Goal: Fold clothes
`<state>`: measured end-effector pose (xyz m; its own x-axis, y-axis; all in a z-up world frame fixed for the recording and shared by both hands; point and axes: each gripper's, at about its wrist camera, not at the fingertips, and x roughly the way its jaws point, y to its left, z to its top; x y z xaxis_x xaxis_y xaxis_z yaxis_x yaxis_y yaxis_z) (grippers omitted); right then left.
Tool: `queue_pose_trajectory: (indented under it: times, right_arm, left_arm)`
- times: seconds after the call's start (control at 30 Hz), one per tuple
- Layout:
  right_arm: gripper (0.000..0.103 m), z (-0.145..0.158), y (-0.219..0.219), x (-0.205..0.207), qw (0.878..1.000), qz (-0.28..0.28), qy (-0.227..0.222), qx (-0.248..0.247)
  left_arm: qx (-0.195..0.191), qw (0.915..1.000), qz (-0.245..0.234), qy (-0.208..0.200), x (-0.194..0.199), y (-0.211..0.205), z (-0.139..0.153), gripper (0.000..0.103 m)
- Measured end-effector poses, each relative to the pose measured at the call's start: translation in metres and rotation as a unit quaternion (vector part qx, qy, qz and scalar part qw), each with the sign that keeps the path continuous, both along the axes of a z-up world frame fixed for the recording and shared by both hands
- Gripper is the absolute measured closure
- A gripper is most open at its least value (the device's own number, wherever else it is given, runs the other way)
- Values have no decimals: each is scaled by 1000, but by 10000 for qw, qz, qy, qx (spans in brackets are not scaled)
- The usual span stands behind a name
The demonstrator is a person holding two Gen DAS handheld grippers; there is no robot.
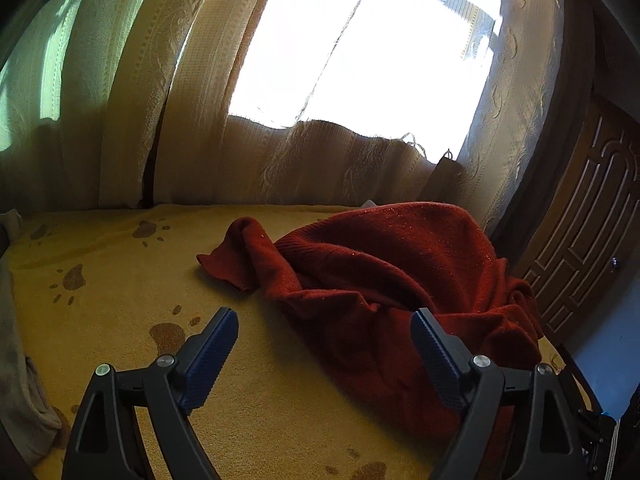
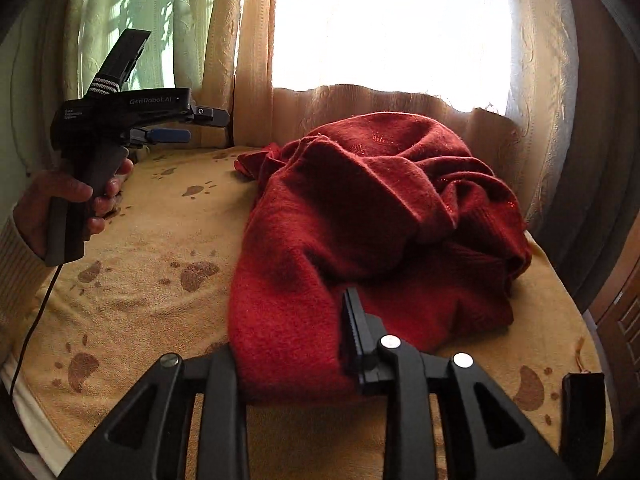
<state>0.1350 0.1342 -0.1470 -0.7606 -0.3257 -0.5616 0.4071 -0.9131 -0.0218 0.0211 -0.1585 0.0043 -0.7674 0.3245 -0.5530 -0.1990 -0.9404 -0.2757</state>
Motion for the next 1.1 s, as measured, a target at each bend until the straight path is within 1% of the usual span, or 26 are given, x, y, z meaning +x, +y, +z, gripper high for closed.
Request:
queue_pose_trajectory:
  times: [0.07,0.1,0.13,0.2,0.33,0.4,0.43,0.47,0.5,0.53,0.6,0.67,0.73,0.8,0.87,0.93,0.97,1.0,1.03,1.07,1.1]
  right_arm:
    - [65,1,6,-3,9997,-44,-93,-225]
    - [49,1,10,-5,9993,-66,-132,-353]
    - [29,2,13,-4,9989,-134,-135,-433]
    - [14,3,20,-2,9984,-201,-54,-531]
    - [14,12,28,11,9981,-47,121,-601]
    - [13,16,32,17,9984,-70,233,-507]
    - [9,17,34,21,9986,-116,293,-434]
    - [6,19,36,24,9986,-163,353,-360]
    - [0,20,39,25,9983,-210,419,-354]
    - [0,22,42,27,9979,-257,485,-348]
    - [0,23,49,27,9971,-371,518,-419]
    - [0,21,58,26,9962,-451,498,-549]
    - [0,18,64,21,9955,-518,415,-672]
    - [0,14,72,18,9945,-565,332,-813]
    - [0,14,77,16,9932,-558,311,-969]
    - [0,14,80,14,9920,-553,314,-1088]
    - [0,13,81,13,9916,-549,300,-1133]
    - [0,13,83,12,9911,-545,286,-1177]
    - [0,13,84,11,9905,-529,276,-1235]
    - [0,13,85,11,9899,-529,276,-1287]
    - [0,13,87,11,9892,-529,275,-1338]
  left_arm:
    - [-37,9999,-100,-21,3,2,-2,5]
    - [-93,9999,-123,3,5,4,-3,1]
    - [-168,9997,-146,48,8,8,-3,1]
    - [-332,9990,-246,172,14,17,-2,1]
    - [-711,9944,-652,434,26,44,3,1]
    - [-770,9926,-811,464,30,56,6,1]
    - [-806,9921,-824,487,32,62,7,1]
    - [-851,9923,-731,520,36,66,7,1]
    - [-906,9923,-630,571,40,69,8,1]
    - [-995,9914,-575,629,42,73,8,1]
    - [-1255,9872,-675,716,44,84,9,1]
    - [-1642,9778,-907,933,48,97,8,1]
    - [-2153,9597,-1323,1229,56,112,5,1]
    - [-2628,9379,-1723,1472,62,127,2,1]
    - [-2990,9190,-2079,1510,63,140,1,1]
    - [-3205,9023,-2429,1555,62,152,4,1]
    - [-3328,8911,-2653,1576,61,159,4,1]
    - [-3518,8762,-2878,1606,60,166,3,1]
    - [-3760,8587,-3078,1629,59,173,0,1]
    - [-4112,8361,-3233,1653,58,181,-6,1]
    - [-4495,8096,-3373,1693,57,190,-14,1]
